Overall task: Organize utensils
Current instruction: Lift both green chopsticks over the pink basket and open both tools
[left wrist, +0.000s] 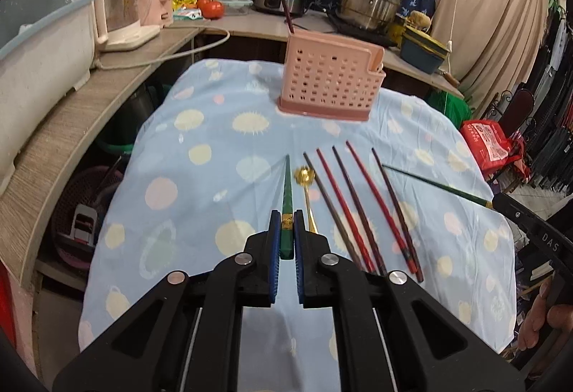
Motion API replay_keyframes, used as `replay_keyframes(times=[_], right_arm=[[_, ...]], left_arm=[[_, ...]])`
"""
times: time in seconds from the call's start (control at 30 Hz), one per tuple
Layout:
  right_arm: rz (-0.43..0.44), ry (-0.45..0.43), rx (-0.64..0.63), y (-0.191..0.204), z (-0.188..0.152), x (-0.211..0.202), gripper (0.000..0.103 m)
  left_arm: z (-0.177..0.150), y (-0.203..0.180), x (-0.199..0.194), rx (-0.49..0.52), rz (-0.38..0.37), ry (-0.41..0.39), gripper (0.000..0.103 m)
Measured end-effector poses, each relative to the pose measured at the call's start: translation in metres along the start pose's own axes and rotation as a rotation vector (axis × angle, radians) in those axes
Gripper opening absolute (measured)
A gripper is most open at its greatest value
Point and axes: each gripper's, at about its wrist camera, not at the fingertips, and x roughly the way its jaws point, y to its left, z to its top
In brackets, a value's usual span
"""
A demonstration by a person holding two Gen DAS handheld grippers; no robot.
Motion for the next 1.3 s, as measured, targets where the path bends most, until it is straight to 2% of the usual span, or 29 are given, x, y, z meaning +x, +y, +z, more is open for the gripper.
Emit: replay_keyframes(times=[0.33,0.63,0.83,1.3], right_arm=[[0.015,-0.089,-0.006,0.008,0.047,-0.012,0.007],[0.006,-0.2,-0.049,0.018,0.11,-0.017,0.007],[0.014,-0.236,-0.066,0.029,0.147,-0.008,0.007],[0.089,-0.367,-0.07,0.075,0.27,0.022,0.007]], left_arm=[[0.061,-0.009,-0.018,0.032,-0.019,-0.109,0.007],[0.13,-0.02,-0.029,0.069,-0.024,-0.228,0.007],[0.173,-0.026,-0.031,0.084,-0.019,-0.285,0.007],[0.29,-0.04,-0.024,0.086,-0.017,-0.437,0.007]])
